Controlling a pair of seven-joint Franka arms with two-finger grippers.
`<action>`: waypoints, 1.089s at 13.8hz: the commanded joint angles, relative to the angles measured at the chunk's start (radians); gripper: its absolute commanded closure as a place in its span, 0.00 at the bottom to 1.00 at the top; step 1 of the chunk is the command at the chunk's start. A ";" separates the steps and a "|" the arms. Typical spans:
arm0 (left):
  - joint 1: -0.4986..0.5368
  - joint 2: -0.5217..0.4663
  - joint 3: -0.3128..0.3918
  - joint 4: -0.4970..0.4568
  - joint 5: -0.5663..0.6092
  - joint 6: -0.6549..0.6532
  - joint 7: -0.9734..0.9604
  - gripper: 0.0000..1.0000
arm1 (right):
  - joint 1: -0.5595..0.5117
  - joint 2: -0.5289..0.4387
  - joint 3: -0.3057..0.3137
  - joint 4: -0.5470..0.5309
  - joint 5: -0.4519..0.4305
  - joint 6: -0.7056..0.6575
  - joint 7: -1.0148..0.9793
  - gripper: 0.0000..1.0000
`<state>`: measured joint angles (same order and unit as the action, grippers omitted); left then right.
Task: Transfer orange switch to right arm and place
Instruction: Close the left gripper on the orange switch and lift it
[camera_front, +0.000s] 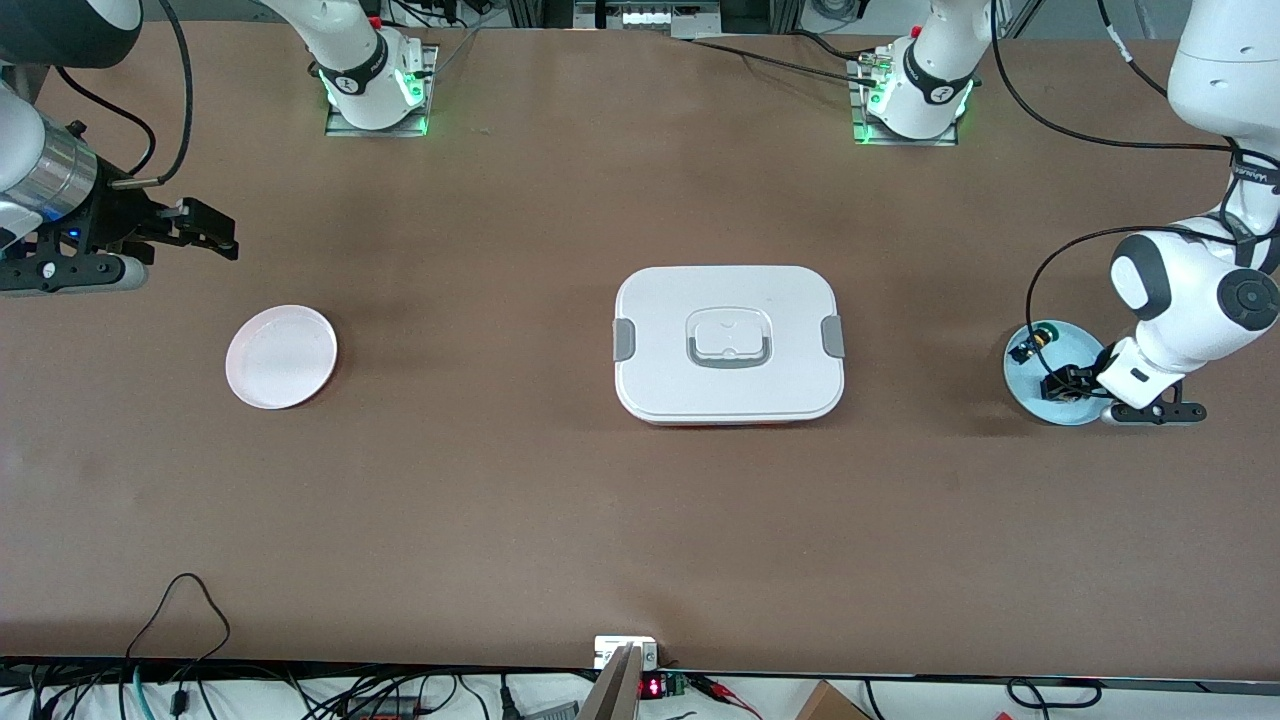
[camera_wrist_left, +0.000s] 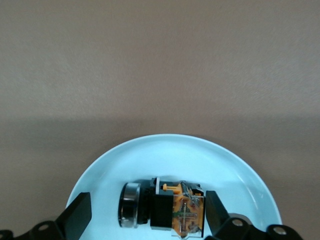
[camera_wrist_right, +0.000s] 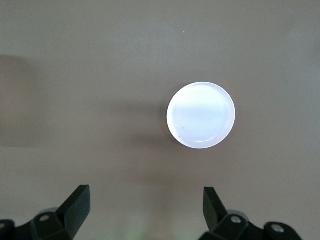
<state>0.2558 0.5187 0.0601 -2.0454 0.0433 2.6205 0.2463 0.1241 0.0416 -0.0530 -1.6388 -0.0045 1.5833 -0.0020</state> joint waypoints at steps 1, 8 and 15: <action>0.007 -0.009 -0.008 -0.022 0.013 0.018 0.015 0.00 | -0.003 0.006 0.002 0.019 0.014 -0.014 0.011 0.00; 0.007 -0.009 -0.013 -0.036 0.013 0.016 0.015 0.07 | -0.003 0.006 0.002 0.019 0.014 -0.014 0.011 0.00; 0.007 -0.012 -0.011 -0.024 0.013 0.007 0.114 0.72 | -0.003 0.004 0.002 0.019 0.014 -0.017 0.011 0.00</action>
<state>0.2558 0.5210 0.0532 -2.0706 0.0434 2.6261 0.2993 0.1241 0.0416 -0.0529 -1.6387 -0.0045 1.5833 -0.0020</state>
